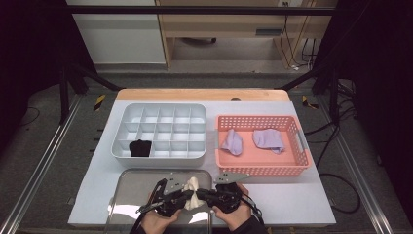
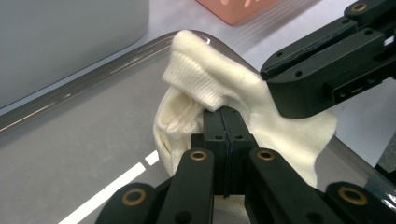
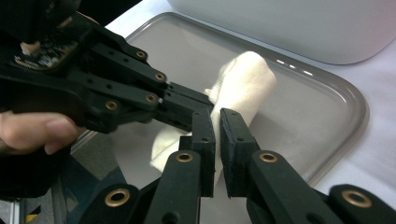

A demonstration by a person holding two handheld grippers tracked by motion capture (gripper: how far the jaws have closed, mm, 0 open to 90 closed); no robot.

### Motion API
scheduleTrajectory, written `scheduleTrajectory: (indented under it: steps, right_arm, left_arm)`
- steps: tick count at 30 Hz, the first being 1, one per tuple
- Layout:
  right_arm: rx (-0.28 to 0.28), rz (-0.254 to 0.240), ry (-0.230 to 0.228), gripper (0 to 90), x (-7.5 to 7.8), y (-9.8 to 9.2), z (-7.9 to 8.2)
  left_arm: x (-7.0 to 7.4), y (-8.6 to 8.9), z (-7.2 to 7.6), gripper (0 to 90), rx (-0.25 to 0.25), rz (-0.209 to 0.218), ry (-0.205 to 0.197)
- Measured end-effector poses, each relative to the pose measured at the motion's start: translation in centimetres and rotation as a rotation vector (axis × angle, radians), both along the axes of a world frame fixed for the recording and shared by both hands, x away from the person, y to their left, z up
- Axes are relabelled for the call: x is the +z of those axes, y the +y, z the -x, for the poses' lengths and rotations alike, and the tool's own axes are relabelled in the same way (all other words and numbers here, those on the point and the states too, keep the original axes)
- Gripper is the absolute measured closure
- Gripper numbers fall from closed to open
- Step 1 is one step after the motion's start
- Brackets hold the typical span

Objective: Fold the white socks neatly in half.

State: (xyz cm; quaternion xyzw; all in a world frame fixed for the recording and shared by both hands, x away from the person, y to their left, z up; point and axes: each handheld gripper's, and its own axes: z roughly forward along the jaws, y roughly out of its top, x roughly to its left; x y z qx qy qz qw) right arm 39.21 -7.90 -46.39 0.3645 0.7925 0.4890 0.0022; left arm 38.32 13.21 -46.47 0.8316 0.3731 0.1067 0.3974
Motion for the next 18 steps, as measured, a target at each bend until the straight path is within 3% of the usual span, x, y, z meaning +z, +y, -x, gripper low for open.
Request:
scheduleTrajectory:
  steps: [3,9,14,18]
  right_arm:
    - [-0.006,-0.003,0.001,85.4,0.1,-0.2,0.0]
    - [0.023,-0.006,-0.021,85.4,0.2,0.6,0.3]
    - [0.027,-0.01,-0.017,85.3,0.2,0.6,0.3]
    - [0.015,-0.006,-0.009,85.2,0.3,0.4,0.3]
  left_arm:
    - [0.1,0.7,0.0,89.1,-0.009,0.025,0.015]
    - [-0.4,-0.1,0.1,89.1,0.0,0.012,0.019]
    - [-0.2,0.5,0.0,89.2,0.001,0.049,0.038]
    - [0.8,1.7,0.7,89.2,-0.005,0.06,0.012]
